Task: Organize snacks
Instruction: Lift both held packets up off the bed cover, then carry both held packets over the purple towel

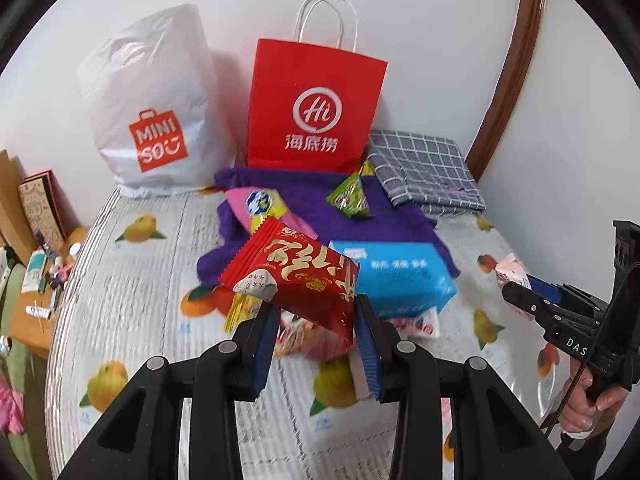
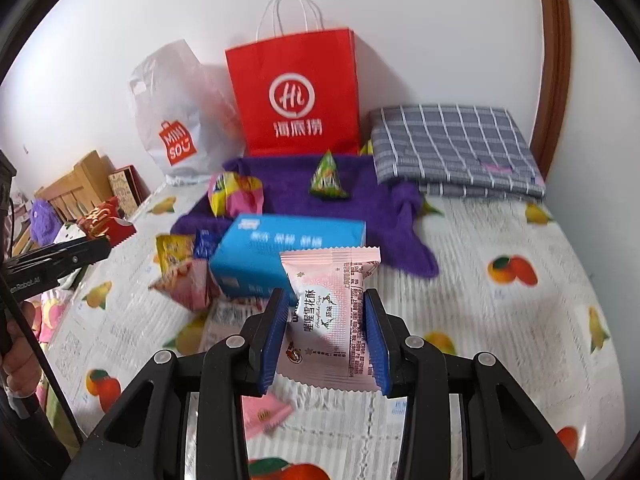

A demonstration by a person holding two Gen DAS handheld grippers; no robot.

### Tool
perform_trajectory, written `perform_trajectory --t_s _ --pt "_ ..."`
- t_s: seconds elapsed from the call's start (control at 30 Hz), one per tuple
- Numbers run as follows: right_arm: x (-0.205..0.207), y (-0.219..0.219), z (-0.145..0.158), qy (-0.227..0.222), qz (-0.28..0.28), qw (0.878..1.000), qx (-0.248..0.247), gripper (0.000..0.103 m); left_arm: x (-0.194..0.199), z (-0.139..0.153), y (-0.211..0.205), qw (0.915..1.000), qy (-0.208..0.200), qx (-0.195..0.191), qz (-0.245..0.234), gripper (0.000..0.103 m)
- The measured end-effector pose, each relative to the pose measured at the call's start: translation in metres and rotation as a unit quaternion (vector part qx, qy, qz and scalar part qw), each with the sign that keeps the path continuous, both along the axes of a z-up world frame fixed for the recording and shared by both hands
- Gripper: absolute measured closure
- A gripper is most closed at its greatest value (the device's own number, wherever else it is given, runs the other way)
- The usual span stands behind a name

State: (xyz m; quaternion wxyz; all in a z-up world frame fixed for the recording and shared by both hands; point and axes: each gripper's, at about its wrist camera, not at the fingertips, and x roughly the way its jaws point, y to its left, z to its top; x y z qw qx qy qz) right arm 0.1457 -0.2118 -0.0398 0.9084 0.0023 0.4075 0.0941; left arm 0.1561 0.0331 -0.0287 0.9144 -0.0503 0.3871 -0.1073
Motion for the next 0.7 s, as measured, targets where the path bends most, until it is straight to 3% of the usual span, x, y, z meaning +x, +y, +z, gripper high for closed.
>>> perform_trajectory --t_s 0.7 --pt "0.076 0.030 0.055 -0.025 0.022 0.999 -0.004 0.065 0.064 0.047 -0.007 0.9999 -0.015 -0.002 -0.004 0.068"
